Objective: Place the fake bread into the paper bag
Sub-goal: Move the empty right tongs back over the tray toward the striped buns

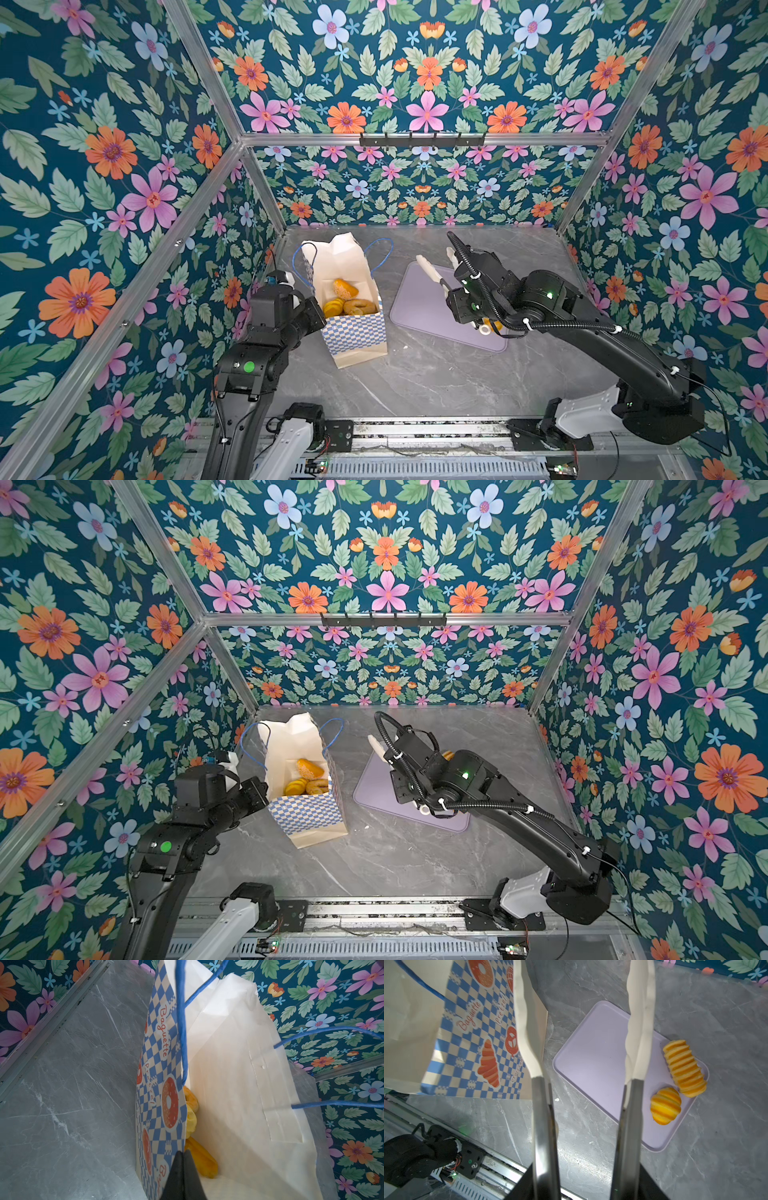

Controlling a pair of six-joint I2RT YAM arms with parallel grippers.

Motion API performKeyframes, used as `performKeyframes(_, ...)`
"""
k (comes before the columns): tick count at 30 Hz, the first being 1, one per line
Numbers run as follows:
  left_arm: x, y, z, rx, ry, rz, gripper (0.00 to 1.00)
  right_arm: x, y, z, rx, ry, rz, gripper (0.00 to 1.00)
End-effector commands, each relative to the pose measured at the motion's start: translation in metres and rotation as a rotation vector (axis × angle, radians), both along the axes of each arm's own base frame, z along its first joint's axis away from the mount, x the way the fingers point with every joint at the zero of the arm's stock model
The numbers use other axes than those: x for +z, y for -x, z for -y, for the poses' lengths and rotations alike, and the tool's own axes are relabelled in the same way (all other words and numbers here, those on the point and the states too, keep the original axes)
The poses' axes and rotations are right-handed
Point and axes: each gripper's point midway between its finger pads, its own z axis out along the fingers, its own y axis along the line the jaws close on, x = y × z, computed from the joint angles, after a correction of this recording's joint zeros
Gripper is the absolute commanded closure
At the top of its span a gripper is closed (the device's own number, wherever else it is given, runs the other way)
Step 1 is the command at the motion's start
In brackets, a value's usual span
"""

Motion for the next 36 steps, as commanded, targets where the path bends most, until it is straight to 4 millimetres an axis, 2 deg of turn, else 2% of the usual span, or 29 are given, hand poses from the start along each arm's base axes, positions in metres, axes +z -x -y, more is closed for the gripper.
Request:
performKeyframes(1,0.003,-0.002,0.001,-0.003,0.003,0.016,0.93,-0.01,0.0,0.008,-0.057,-0.016,-0.018,0.47)
performKeyframes(11,0.002,-0.003,0.002,-0.009,0.007,0.014,0.93,-0.062,0.01,0.039,-0.149,0.015,-0.142,0.47)
performKeyframes(18,0.001,-0.003,0.003,-0.012,0.009,0.013,0.93,-0.086,0.011,0.054,-0.201,0.003,-0.2,0.47)
performKeyframes(27,0.001,-0.003,0.004,-0.019,0.015,0.018,0.93,-0.119,0.01,0.085,-0.303,0.011,-0.299,0.47)
performKeyframes(36,-0.003,-0.005,0.007,-0.029,0.02,0.016,0.93,-0.143,0.011,0.113,-0.383,-0.004,-0.371,0.46)
